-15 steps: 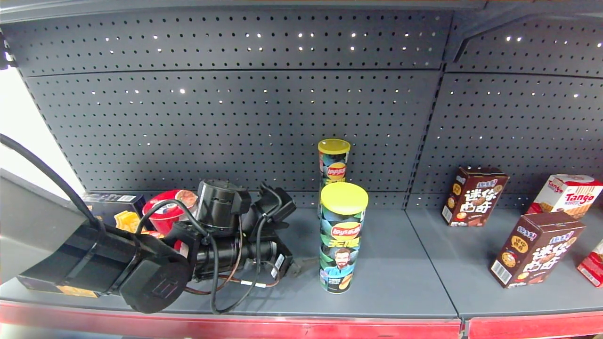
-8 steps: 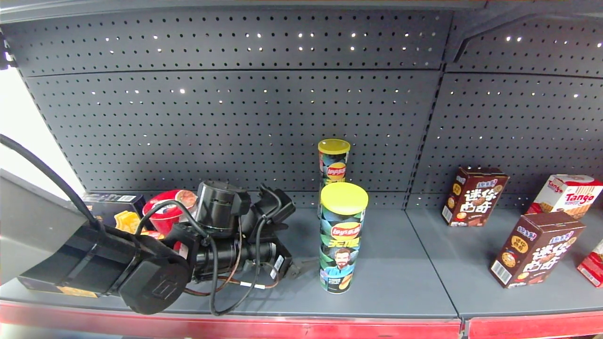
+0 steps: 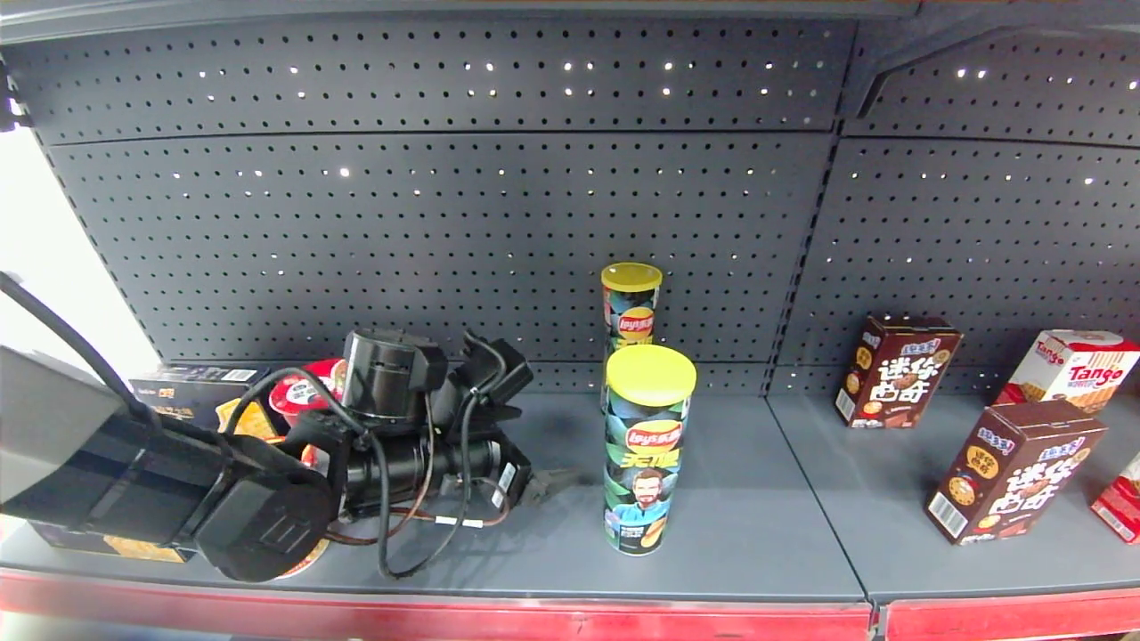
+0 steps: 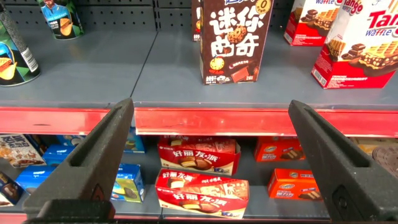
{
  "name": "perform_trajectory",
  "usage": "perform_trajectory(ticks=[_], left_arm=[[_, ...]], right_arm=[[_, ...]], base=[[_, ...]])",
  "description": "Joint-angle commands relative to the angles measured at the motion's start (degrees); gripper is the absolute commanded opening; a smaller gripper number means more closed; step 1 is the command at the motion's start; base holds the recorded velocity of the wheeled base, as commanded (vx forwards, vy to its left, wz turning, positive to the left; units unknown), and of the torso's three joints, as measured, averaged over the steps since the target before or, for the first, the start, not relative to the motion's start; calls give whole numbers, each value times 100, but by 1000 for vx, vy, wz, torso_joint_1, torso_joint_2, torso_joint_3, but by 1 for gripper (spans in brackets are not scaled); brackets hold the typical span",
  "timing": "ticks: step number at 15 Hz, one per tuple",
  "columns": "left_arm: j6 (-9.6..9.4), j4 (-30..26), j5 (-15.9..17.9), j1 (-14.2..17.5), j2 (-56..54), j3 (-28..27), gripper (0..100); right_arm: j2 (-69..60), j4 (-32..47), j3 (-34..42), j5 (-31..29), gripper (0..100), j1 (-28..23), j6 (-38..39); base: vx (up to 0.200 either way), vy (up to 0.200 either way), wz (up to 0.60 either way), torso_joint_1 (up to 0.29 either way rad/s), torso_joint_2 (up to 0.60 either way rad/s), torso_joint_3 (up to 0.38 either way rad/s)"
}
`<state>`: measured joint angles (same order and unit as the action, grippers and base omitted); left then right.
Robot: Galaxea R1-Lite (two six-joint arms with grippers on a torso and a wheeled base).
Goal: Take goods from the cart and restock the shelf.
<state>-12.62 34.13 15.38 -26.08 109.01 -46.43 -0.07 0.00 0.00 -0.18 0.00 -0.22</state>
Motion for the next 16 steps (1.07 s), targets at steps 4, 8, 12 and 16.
perform_trajectory(ticks=[4, 8, 12, 16], left_arm=[[611, -91, -475, 542, -1373, -15, 100], [875, -478, -1029, 727, -3474, 1022, 100], [928, -1533, -1846, 938, -6287, 2464, 100], [928, -2517, -1767, 1667, -8660, 3949, 100]], right_arm=[[7, 0, 0, 1, 100, 0, -4], [7, 9, 0, 1, 100, 0, -4], [7, 9, 0, 1, 100, 0, -4], [7, 9, 0, 1, 100, 0, -4]], base=[[0, 0, 0, 0, 0, 0], [0, 0, 0, 0, 0, 0], [0, 0, 0, 0, 0, 0], [0, 0, 0, 0, 0, 0]])
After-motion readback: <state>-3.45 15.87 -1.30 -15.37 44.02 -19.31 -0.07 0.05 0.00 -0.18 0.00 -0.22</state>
